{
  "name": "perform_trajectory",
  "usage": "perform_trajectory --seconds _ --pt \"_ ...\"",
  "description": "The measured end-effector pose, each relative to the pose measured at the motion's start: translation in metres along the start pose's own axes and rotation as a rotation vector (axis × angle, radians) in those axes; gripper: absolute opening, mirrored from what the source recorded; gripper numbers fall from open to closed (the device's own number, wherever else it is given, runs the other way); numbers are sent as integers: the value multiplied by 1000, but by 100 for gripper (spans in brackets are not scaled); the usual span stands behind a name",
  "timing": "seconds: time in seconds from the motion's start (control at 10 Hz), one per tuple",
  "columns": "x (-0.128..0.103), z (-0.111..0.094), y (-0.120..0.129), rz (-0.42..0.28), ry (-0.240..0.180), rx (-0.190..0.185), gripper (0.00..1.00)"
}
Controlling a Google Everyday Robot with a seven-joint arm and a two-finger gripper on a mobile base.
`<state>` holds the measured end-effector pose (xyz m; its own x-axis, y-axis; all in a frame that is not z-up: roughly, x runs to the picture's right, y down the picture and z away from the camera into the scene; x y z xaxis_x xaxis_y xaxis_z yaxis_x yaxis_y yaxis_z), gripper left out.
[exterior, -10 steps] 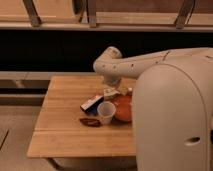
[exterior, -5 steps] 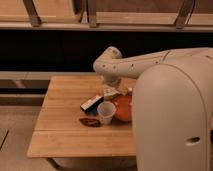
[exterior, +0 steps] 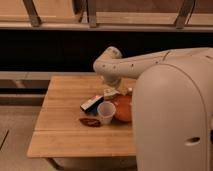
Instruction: Drag the ceramic bowl in a circle
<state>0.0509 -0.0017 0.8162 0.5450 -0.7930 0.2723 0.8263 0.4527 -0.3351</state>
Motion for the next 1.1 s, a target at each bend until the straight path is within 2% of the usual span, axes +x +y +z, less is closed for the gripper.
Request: perform_trajectory --seconds 0.2,0.4,0.6,0.8,1.0,1.1 --pt "0 0 0 -2 2 1 80" --pt "3 -1 3 -9 25 -6 80" --pt "10 -5 20 17 59 -10 80" --pt "14 -9 41 65 69 2 80" --pt "9 -3 61 118 28 42 80" --pt "4 4 69 138 -12 83 80"
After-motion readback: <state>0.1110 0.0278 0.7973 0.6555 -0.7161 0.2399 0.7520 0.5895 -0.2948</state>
